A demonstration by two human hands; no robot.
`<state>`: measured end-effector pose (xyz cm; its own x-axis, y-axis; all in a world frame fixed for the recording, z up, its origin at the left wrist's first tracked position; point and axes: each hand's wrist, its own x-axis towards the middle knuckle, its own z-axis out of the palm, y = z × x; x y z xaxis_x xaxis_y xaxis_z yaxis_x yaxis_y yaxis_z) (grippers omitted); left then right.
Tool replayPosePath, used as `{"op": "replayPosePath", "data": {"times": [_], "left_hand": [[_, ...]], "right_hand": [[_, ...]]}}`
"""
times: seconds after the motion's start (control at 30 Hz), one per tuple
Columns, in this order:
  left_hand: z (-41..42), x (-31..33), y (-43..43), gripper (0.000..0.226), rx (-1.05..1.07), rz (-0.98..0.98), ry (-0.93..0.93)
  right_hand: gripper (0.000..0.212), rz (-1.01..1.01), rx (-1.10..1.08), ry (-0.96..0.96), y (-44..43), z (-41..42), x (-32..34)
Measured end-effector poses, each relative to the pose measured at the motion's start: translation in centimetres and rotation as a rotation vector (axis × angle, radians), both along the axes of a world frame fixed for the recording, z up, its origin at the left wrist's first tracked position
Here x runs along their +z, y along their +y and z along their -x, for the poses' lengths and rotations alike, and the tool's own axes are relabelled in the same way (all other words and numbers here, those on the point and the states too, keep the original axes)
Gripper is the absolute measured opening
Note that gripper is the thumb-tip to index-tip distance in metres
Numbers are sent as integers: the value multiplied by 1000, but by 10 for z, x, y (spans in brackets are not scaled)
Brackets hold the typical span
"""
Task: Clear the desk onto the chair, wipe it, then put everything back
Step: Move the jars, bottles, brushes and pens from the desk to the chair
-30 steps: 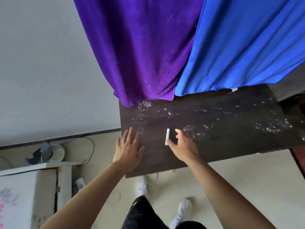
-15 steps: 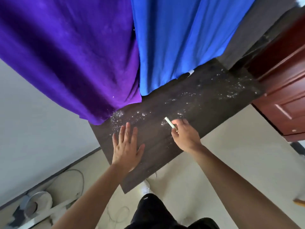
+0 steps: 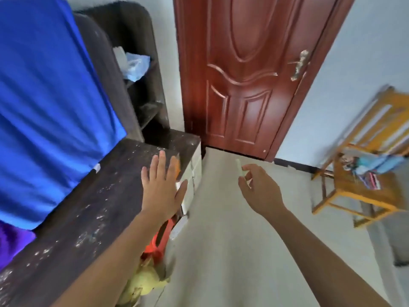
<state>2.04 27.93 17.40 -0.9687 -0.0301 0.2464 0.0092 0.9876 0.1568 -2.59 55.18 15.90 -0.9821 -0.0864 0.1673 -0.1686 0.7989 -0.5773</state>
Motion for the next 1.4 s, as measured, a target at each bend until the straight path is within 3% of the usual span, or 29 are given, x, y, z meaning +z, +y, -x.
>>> {"op": "replayPosePath", "data": {"times": [0.3, 0.6, 0.77, 0.9, 1.2, 1.4], "left_hand": [[89, -5, 289, 65, -397, -14, -63], [226, -37, 446, 68, -630, 4, -147], [321, -39, 541, 61, -734, -47, -164], [383, -35, 628, 63, -829, 20, -191], [449, -105, 812, 67, -795, 134, -340], [453, -167, 889, 74, -600, 195, -607]], "right_hand": [[25, 6, -378, -52, 290, 8, -5], [25, 73, -578, -199, 432, 96, -41], [27, 0, -630, -274, 515, 162, -26], [29, 12, -762, -306, 592, 203, -16], [29, 139, -795, -350, 768, 266, -99], [32, 158, -655, -590, 862, 311, -164]]}}
